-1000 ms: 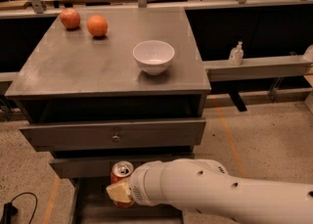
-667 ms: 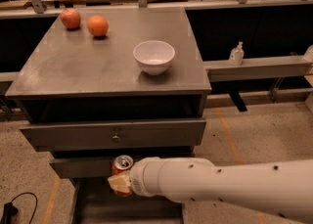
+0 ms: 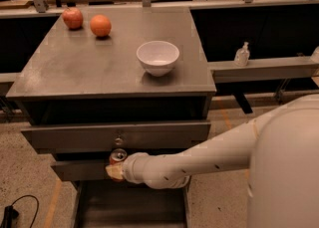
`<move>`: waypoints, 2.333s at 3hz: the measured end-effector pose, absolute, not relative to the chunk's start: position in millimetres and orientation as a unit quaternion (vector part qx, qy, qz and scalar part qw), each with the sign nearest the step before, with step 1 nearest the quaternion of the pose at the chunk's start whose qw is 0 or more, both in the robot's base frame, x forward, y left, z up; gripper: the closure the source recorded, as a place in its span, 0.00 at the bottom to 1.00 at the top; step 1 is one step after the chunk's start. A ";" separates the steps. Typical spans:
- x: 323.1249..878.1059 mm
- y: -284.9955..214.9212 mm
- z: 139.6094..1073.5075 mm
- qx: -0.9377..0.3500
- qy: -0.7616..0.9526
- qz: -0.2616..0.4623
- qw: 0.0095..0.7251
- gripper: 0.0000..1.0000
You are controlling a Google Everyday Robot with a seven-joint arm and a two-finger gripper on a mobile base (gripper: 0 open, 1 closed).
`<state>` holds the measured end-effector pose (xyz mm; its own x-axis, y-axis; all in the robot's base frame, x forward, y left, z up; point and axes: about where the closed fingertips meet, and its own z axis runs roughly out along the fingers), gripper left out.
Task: Place coke can into bottom drawer
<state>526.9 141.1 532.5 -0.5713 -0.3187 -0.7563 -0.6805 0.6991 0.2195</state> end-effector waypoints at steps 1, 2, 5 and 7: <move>541.7 168.3 485.0 -0.296 0.847 0.236 0.374 1.00; 523.4 186.9 441.0 -0.291 0.855 0.228 0.364 1.00; 471.8 186.2 386.1 -0.282 0.882 0.223 0.304 1.00; 464.8 168.3 307.4 -0.207 0.909 0.194 0.305 1.00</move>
Offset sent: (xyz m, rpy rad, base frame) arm -0.0411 0.0659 -0.1505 -0.0764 0.0297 -0.0278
